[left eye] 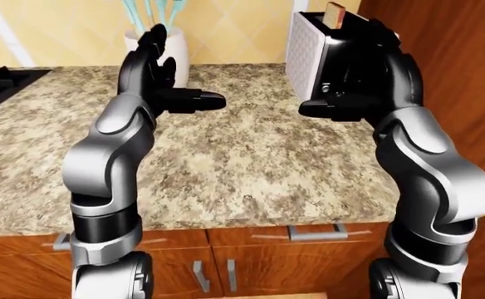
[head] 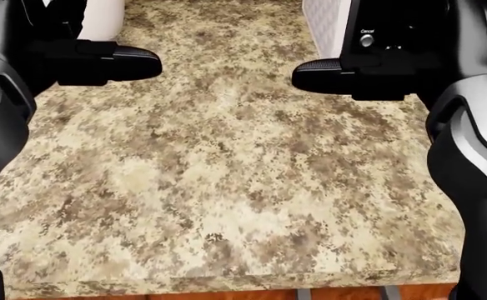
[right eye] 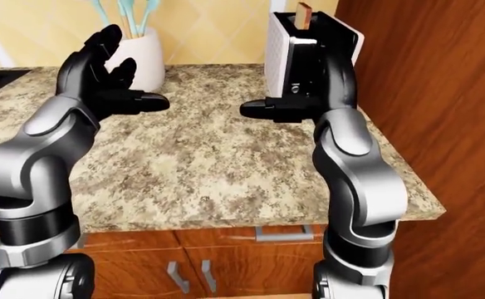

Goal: Push down the lever of the toaster to turn it on.

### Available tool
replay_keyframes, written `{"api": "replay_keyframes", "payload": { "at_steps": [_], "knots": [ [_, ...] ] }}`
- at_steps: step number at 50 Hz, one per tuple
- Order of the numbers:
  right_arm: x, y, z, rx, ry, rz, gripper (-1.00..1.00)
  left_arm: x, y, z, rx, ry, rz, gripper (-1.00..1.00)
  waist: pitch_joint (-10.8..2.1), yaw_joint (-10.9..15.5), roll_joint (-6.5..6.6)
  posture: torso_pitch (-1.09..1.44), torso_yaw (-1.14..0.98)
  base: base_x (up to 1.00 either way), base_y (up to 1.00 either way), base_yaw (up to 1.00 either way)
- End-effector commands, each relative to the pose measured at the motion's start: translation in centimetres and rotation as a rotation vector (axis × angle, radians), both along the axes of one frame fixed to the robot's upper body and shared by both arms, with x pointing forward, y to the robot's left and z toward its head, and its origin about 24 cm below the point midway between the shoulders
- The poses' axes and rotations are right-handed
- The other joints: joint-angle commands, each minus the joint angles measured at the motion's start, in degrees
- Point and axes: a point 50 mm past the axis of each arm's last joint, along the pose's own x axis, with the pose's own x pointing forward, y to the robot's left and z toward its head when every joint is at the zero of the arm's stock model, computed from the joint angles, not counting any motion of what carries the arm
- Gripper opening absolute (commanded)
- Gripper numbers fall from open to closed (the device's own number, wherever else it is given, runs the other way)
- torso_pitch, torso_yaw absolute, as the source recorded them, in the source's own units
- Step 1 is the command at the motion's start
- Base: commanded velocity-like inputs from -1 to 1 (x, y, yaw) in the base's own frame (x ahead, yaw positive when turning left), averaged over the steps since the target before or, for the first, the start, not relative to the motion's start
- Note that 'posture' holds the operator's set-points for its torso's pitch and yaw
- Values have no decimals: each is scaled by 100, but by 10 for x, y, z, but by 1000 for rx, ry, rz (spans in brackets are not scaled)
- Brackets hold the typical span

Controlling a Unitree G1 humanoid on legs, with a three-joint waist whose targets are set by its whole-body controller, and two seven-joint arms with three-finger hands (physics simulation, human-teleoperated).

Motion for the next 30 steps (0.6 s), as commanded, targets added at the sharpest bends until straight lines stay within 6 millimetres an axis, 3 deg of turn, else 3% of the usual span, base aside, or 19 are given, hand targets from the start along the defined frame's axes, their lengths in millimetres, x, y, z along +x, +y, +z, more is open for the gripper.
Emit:
{"api": "replay_keyframes", "payload": {
  "at_steps": [1,21,30],
  "knots": [
    [-5,0,16,-1,-89,0,100,-5,0,20,-4,-96,-1,100,-183,2,-2,-5,0,0,0,0],
    [-4,-1,14,1,-85,-1,100,-4,0,19,-8,-90,-2,100,-779,27,-9,-20,0,0,0,0],
    [-3,-2,13,1,-81,-7,100,-5,-2,19,-5,-93,-6,100,-1124,50,-10,-28,0,0,0,0]
  ]
}}
